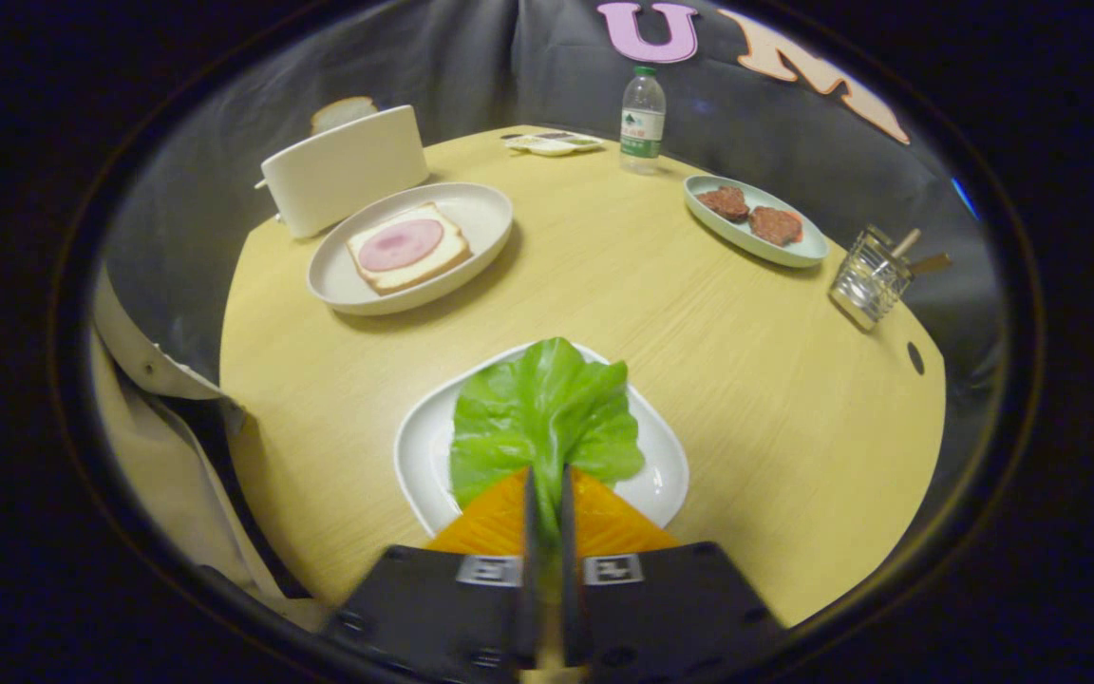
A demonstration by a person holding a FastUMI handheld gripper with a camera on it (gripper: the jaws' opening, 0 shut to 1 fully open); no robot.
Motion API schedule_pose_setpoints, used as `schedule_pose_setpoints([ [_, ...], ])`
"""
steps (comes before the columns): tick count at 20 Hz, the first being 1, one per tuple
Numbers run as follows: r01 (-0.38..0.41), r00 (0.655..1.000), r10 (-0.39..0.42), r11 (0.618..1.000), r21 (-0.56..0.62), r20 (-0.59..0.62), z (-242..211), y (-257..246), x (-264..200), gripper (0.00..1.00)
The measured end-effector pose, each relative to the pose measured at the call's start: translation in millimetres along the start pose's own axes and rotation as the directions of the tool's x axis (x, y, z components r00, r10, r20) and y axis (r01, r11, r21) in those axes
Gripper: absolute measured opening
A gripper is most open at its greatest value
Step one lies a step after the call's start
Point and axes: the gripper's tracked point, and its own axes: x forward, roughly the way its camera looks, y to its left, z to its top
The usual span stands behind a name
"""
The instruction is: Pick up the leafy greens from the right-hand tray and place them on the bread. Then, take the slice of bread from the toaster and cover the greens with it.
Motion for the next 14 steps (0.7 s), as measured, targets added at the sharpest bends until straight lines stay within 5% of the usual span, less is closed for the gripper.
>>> schedule_pose_setpoints([
  [2, -0.016, 1.0, 0.016, 1.0, 0.016, -0.008, -0.2, 6.4, -2.8, 0.04],
  [14, 0.089, 0.993, -0.087, 0.996, -0.02, 0.08, 69.7, 15.8, -36.0, 0.04],
])
